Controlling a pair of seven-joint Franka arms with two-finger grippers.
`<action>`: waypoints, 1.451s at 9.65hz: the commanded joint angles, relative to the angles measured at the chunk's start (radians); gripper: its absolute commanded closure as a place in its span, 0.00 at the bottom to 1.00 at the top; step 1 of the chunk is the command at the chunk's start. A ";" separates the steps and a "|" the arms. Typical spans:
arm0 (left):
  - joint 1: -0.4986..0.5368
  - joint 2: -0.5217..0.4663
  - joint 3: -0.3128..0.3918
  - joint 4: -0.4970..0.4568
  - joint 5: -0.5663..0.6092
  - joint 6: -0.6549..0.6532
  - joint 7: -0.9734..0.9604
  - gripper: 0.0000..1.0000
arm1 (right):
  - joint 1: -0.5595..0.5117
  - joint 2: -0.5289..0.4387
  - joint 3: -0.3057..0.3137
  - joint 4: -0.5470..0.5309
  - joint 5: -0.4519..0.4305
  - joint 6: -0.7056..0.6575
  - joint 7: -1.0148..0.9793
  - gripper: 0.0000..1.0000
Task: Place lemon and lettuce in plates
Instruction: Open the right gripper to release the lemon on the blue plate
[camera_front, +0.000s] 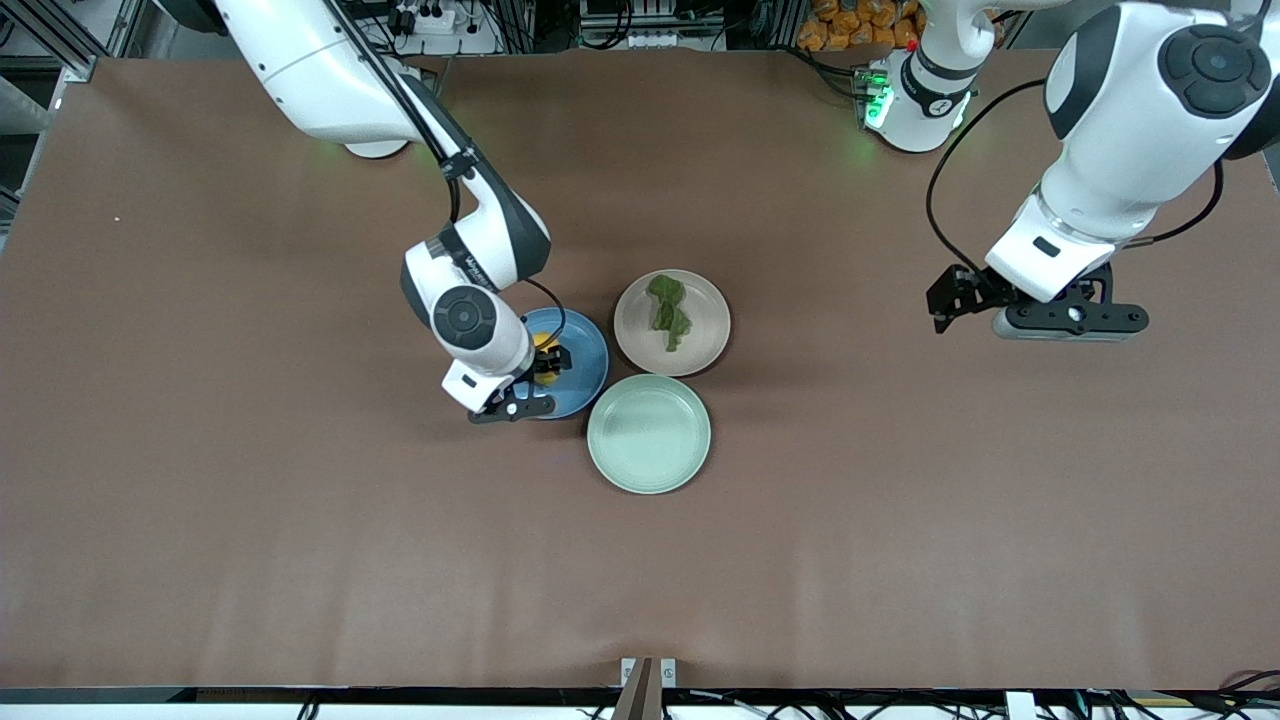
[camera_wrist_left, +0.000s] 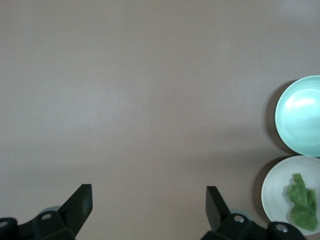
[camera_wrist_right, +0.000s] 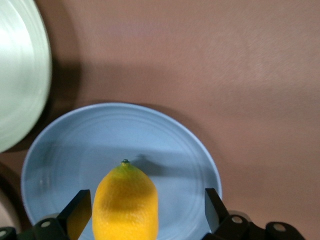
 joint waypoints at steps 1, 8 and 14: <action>-0.021 -0.003 0.014 0.095 -0.027 -0.126 0.027 0.00 | -0.027 -0.037 -0.054 0.068 0.041 -0.144 -0.115 0.00; -0.045 -0.004 0.068 0.323 -0.058 -0.398 0.039 0.00 | -0.119 -0.092 -0.243 0.240 0.028 -0.372 -0.356 0.00; -0.030 -0.009 0.094 0.336 -0.051 -0.428 0.039 0.00 | -0.314 -0.204 -0.243 0.229 0.028 -0.372 -0.483 0.00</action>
